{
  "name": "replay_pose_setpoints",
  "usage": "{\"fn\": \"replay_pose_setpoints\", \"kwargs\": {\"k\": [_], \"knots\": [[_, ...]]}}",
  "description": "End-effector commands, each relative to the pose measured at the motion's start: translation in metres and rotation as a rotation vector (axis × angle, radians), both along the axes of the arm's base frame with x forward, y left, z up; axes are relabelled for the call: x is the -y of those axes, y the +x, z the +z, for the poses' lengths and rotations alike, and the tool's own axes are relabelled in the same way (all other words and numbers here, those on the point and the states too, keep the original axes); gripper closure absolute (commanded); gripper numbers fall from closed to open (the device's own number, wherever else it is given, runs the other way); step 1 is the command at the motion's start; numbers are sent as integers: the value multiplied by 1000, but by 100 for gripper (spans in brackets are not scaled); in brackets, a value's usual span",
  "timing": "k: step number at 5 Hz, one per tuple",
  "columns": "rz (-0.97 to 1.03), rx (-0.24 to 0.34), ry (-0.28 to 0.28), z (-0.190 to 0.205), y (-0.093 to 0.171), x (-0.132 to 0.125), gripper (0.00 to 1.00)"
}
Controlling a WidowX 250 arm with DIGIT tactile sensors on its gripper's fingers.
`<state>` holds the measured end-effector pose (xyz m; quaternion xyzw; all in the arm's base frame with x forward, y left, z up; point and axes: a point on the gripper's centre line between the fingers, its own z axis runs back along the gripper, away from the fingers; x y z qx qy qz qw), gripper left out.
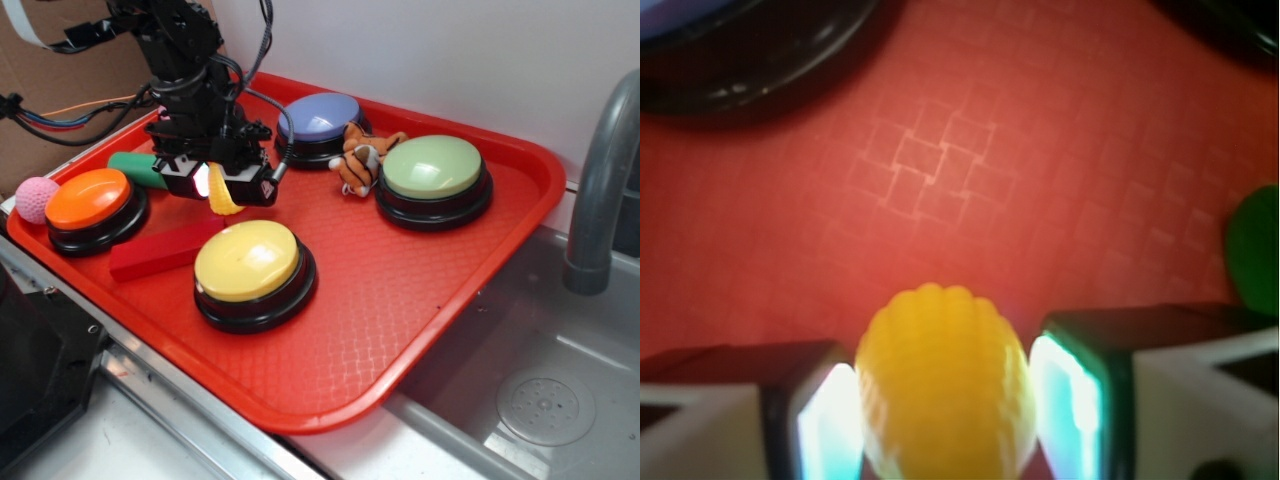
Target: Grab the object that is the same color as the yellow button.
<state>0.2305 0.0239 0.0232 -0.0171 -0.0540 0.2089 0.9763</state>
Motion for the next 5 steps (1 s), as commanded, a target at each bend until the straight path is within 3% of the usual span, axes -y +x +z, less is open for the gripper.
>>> {"fn": "replay_pose_setpoints", "kwargs": {"k": [1, 4, 5], "knots": [[-32, -20, 15, 35, 7, 6, 100], [-137, 39, -13, 151, -1, 44, 100], [-134, -14, 23, 158, -2, 49, 100]]}}
